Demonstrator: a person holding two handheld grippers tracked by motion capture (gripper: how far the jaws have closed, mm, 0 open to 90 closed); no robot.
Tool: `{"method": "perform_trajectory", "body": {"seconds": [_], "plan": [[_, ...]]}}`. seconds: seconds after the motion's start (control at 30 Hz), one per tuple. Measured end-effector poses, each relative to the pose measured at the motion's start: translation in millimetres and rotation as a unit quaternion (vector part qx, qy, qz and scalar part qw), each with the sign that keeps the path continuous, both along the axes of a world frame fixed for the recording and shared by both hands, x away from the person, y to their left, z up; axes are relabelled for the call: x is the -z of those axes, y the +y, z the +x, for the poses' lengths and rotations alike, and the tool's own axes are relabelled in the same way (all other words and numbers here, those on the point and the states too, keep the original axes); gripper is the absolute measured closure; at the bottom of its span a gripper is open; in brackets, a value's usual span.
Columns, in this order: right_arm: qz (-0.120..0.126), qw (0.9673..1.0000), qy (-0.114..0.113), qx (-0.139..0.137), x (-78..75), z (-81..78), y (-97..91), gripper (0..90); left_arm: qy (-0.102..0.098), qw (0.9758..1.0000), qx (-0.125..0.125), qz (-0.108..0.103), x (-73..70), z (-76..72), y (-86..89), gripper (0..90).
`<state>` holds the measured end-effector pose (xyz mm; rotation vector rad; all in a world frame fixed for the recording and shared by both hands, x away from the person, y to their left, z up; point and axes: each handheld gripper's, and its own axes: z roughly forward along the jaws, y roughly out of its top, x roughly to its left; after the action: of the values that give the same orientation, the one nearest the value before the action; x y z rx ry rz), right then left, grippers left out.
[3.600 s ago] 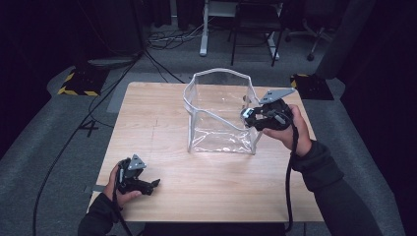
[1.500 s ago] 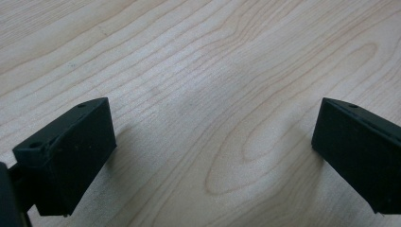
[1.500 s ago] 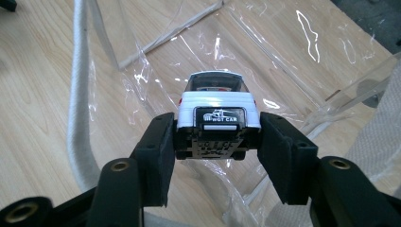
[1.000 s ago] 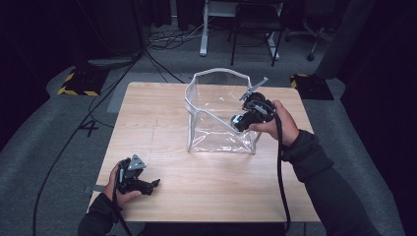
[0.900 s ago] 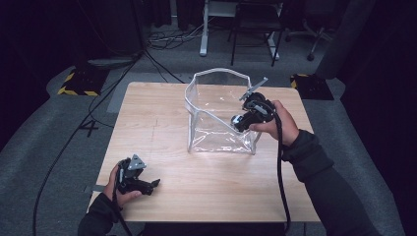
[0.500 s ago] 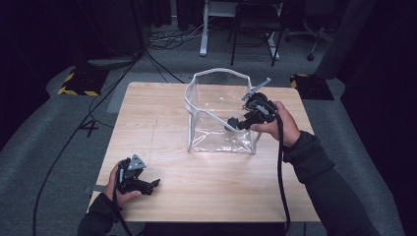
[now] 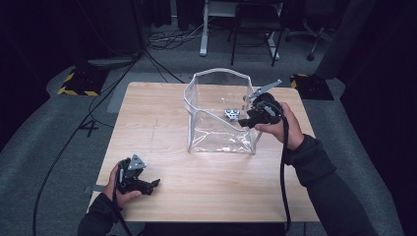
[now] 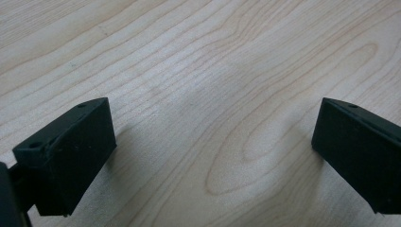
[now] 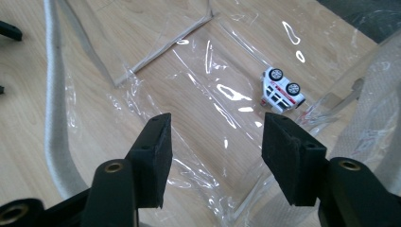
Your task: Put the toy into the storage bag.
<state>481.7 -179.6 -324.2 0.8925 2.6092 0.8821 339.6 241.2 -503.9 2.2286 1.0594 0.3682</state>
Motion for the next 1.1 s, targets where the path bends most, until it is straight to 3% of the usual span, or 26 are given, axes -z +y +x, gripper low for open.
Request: {"method": "perform_trajectory", "body": {"seconds": [0.13,0.23,0.4,0.67,1.1], "plan": [[0.017,0.9997,-0.017,0.007,-2.1,-3.2,-2.7,42.2,0.0,1.0,0.0,0.0,0.0,0.0,0.0,0.6],[0.029,0.999,-0.034,-0.003,-3.2,-6.7,-3.9,42.0,0.0,1.0,0.0,0.0,0.0,0.0,0.0,0.6],[0.04,0.9961,-0.078,-0.003,-4.7,-13.1,-8.1,41.2,0.0,1.0,0.0,0.0,0.0,0.0,0.0,0.6],[0.066,0.9923,-0.105,0.001,-7.4,-18.5,-16.0,39.6,0.0,1.0,0.0,0.0,0.0,0.0,0.0,0.6],[0.076,0.9865,-0.145,0.003,-12.2,-35.3,-28.4,33.1,0.0,1.0,0.001,0.0,0.0,0.1,0.1,0.6]]}}
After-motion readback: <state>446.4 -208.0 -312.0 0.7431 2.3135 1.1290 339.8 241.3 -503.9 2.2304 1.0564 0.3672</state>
